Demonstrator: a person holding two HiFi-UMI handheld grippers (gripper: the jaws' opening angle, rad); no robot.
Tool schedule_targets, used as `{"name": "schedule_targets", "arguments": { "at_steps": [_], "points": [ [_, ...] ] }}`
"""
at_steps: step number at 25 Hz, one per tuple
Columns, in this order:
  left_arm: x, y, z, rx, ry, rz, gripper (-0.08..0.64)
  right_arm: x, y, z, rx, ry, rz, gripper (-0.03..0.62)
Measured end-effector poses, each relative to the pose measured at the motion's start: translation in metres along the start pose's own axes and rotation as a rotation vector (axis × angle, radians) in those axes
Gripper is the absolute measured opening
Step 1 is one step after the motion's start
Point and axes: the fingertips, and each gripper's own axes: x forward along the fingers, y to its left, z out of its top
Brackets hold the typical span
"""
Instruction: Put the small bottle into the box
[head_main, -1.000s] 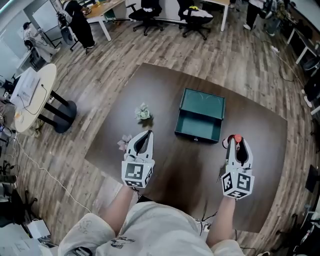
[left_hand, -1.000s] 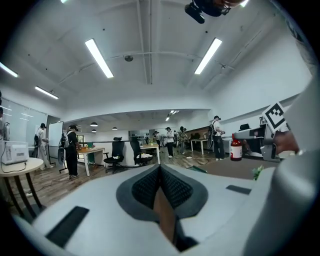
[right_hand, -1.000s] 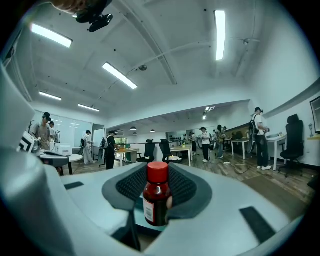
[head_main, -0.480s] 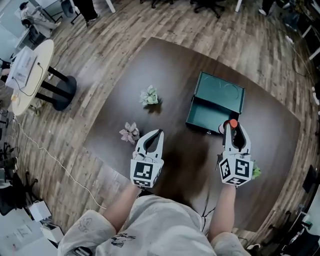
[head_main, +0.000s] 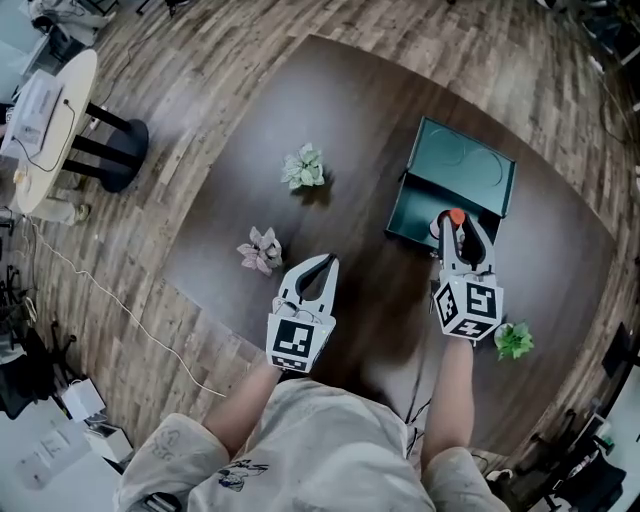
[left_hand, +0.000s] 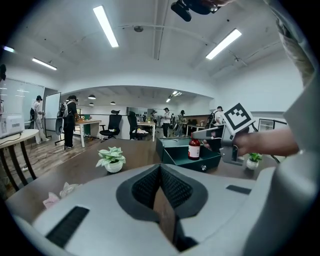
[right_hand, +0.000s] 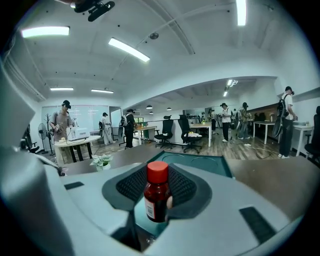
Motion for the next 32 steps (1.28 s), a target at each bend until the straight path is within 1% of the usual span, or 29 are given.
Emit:
{"name": "schedule_targets", "arguments": {
  "at_steps": [2, 10, 14, 17, 20, 32],
  "points": [
    [0.002, 0.003, -0.003, -0.005, 0.008, 0.001, 0.002, 0.009, 0.001, -0.005, 0.005, 0.017, 0.001, 0.129],
    [0.009, 0.01, -0.004, -0.014, 0.012, -0.009, 0.002, 0.031, 0.002, -0.027, -0.038, 0.098, -0.009, 0.129],
    [0.011, 0.012, -0.005, -0.018, 0.014, -0.017, 0.002, 0.031, 0.004, -0.029, -0.046, 0.102, -0.02, 0.129],
    [0.012, 0.012, -0.006, -0.02, 0.016, -0.022, 0.002, 0.025, 0.005, -0.032, -0.054, 0.128, -0.029, 0.13],
    [0.013, 0.011, -0.008, -0.025, 0.018, -0.027, 0.002, 0.018, 0.005, -0.037, -0.043, 0.156, -0.032, 0.129],
    [0.011, 0.01, -0.01, -0.025, 0.019, -0.026, 0.002, 0.019, 0.005, -0.039, -0.031, 0.146, -0.036, 0.129]
  ]
}}
